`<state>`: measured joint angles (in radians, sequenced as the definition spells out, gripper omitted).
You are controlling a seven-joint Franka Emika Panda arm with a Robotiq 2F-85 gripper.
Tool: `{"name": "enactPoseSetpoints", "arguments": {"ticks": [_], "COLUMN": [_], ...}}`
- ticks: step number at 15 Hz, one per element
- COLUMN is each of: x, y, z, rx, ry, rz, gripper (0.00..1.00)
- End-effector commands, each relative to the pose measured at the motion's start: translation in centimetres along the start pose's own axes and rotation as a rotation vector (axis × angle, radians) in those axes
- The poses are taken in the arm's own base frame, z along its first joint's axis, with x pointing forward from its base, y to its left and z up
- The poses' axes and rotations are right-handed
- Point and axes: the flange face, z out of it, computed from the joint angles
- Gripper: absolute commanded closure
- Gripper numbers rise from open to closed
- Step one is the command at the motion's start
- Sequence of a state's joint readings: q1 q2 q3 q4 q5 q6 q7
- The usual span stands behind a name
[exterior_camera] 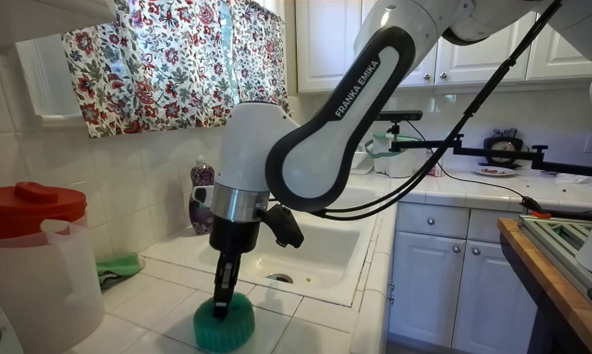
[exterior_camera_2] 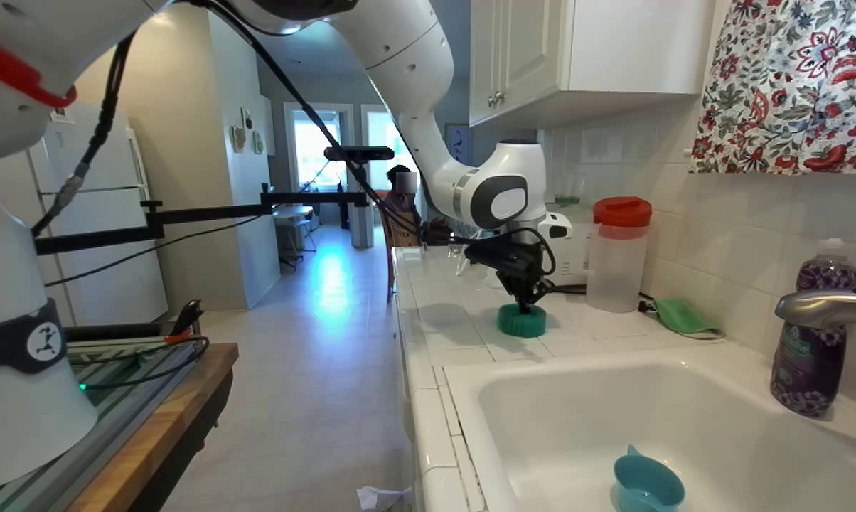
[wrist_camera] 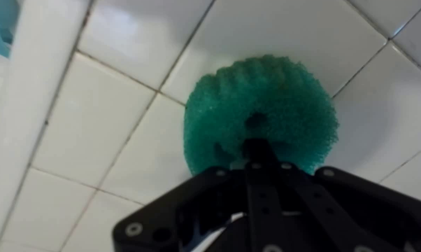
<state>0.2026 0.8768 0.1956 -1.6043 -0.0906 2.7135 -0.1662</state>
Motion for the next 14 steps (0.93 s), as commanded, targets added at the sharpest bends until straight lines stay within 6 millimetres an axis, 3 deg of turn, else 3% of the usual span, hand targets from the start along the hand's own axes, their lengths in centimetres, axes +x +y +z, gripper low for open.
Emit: {"name": "enactPoseSetpoints", "arguments": {"ticks": [1, 5, 6, 10, 14], "x": [3.2, 5.8, 6.0, 6.2, 4.8], "y": [-0.7, -2.7, -2.5, -0.3, 3.2], "z": [2.3, 3.2, 3.5, 3.4, 2.8], "rx": [0.052, 0.110, 0.118, 0.099, 0.076], "ry": [-0.055, -0.128, -0.146, -0.180, -0.139], "rz": [-0.174, -0.346, -0.386, -0.362, -0.249], "gripper": [1.00, 1.00, 1.00, 1.00, 1.00]}}
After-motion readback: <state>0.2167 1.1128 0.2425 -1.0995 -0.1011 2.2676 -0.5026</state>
